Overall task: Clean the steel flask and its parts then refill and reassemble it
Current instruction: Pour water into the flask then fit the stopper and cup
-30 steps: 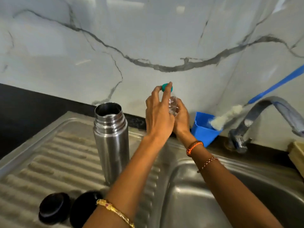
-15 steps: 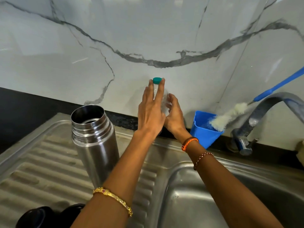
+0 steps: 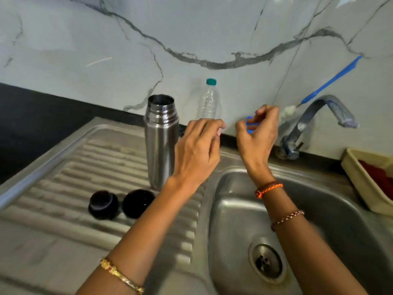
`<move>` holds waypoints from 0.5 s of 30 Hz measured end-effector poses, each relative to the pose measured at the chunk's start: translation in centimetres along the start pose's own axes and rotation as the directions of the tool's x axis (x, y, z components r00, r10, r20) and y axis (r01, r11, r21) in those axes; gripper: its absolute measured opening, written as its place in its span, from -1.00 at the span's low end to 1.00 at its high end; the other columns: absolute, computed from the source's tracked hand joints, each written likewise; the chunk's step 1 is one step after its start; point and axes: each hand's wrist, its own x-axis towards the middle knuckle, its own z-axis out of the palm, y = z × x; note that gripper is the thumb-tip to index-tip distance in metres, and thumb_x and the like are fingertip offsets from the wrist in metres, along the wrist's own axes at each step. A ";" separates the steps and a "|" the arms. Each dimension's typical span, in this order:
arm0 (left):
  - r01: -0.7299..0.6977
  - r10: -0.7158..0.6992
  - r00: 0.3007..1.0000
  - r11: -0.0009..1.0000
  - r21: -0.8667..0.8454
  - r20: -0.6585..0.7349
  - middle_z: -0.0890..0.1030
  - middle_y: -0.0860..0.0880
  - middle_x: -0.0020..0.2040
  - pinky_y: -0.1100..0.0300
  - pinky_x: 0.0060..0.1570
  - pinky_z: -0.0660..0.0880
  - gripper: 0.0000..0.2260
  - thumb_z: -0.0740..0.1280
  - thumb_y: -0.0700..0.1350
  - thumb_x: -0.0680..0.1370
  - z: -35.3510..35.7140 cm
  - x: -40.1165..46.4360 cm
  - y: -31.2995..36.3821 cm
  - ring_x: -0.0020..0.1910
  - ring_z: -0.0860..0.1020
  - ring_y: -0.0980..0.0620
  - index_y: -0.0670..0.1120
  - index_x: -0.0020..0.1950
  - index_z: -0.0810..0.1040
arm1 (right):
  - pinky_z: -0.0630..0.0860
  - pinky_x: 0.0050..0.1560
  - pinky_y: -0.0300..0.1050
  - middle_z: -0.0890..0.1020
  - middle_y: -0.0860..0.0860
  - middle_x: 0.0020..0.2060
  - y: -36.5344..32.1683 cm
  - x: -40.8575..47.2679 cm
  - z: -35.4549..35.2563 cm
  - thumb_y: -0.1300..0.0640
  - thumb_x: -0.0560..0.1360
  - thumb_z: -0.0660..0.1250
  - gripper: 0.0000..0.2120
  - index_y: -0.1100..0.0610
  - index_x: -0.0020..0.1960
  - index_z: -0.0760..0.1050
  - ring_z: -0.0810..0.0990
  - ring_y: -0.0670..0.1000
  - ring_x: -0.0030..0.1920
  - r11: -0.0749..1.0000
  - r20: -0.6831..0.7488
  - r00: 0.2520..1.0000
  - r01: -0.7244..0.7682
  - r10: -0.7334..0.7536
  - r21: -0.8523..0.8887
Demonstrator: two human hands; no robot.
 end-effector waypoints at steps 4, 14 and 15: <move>0.006 -0.006 1.000 1.000 -0.008 0.017 0.62 -0.08 -0.08 0.24 -0.13 0.40 -0.84 0.23 -0.26 0.51 -5.4 -4.6 -0.4 -0.10 0.49 0.00 -0.19 -0.02 0.60 | 0.45 -0.19 -0.12 0.37 0.03 -0.17 -4.5 -5.8 -2.5 0.29 0.37 0.30 -0.68 -0.04 -0.06 0.25 0.45 0.12 -0.25 0.995 -0.041 0.998 0.052 -0.049 0.083; 0.483 -0.512 0.823 0.859 0.170 0.246 0.53 -0.14 0.10 0.29 0.05 0.26 -0.77 0.25 -0.34 0.51 -18.2 -13.0 -8.3 0.12 0.47 -0.14 -0.16 0.12 0.55 | 0.48 -0.22 -0.21 0.53 -0.04 -0.12 -10.1 -20.6 0.5 0.06 0.37 0.23 -0.74 0.12 0.02 0.51 0.49 -0.09 -0.18 0.999 0.486 0.873 -0.026 0.034 -0.023; 0.534 -0.562 0.778 0.827 0.176 0.280 0.53 -0.14 0.12 0.24 0.06 0.31 -0.75 0.23 -0.36 0.51 -18.8 -13.5 -9.2 0.12 0.48 -0.13 -0.15 0.13 0.55 | 0.46 -0.17 -0.23 0.56 -0.01 -0.09 -10.7 -21.2 1.3 0.04 0.37 0.23 -0.70 0.15 0.03 0.53 0.50 -0.09 -0.14 0.997 0.526 0.851 0.032 0.010 -0.069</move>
